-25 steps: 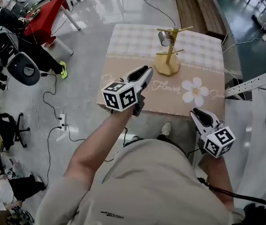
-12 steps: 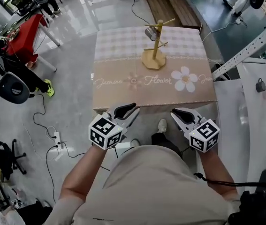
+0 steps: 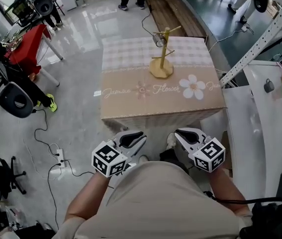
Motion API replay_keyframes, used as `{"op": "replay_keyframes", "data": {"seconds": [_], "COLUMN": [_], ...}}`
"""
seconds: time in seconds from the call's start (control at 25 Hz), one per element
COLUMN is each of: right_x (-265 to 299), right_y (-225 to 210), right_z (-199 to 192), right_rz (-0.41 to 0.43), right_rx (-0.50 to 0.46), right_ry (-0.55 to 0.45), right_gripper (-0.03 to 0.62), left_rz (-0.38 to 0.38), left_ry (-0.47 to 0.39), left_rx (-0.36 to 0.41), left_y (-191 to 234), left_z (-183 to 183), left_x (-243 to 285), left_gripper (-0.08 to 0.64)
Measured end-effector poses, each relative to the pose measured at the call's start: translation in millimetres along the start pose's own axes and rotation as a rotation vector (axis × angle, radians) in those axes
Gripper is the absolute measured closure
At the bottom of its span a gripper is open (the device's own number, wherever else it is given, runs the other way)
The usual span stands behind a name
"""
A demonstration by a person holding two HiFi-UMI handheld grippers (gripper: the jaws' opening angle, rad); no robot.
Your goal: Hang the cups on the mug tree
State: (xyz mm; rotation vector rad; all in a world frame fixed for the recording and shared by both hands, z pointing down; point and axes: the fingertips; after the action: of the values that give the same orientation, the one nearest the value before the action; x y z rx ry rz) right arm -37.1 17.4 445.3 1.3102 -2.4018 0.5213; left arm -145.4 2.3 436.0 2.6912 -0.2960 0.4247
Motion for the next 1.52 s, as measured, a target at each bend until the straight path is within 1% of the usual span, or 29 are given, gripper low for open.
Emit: {"op": "replay_keyframes", "data": {"seconds": [0.2, 0.48, 0.64, 0.84, 1.0, 1.2, 1.36, 1.52], "right_x": [-7.7, -14.0, -15.6, -14.7, -11.8, -6.9, -2.0, 5.6], "right_y": [22.5, 44.7, 49.5, 51.6, 46.7, 34.8, 15.5, -13.0], "right_z": [-10.3, -17.7, -18.9, -14.5, -6.7, -3.2, 0.5, 8.2], "right_rz": [0.009, 0.024, 0.021, 0.017, 0.007, 0.011, 0.012, 0.006], "right_rx": [-0.007, -0.038, -0.051, -0.080, -0.122, -0.117, -0.110, -0.100], "right_ry": [0.009, 0.014, 0.008, 0.002, -0.014, -0.018, -0.019, -0.032], "right_gripper": [0.563, 0.565, 0.569, 0.577, 0.578, 0.578, 0.578, 0.578], "left_rz": [-0.034, -0.038, -0.039, -0.027, -0.025, -0.011, -0.002, 0.007], "left_ry": [0.019, 0.013, 0.013, 0.002, 0.007, 0.009, 0.012, 0.014], "left_rx": [0.042, 0.017, 0.012, 0.007, 0.008, 0.003, 0.001, 0.018], "left_y": [-24.0, -40.1, -43.9, -41.5, -37.8, -27.1, -13.2, 3.8], "left_z": [-4.6, -18.5, -25.0, -23.7, -21.9, -17.5, -7.1, 7.4], "left_x": [-5.2, -15.4, -19.0, -20.9, -16.2, -8.3, 6.3, 26.6], "left_gripper": [0.486, 0.486, 0.486, 0.486, 0.486, 0.486, 0.486, 0.486]}}
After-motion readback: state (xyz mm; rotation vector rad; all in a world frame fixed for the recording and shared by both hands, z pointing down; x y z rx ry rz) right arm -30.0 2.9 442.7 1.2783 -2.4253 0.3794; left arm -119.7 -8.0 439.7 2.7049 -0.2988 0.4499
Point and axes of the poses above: the fingertips, and each gripper's own axes: x forward along the fingers, y to its left, z out of its top, and after that the axes turned 6 degrees about -z, right-handed
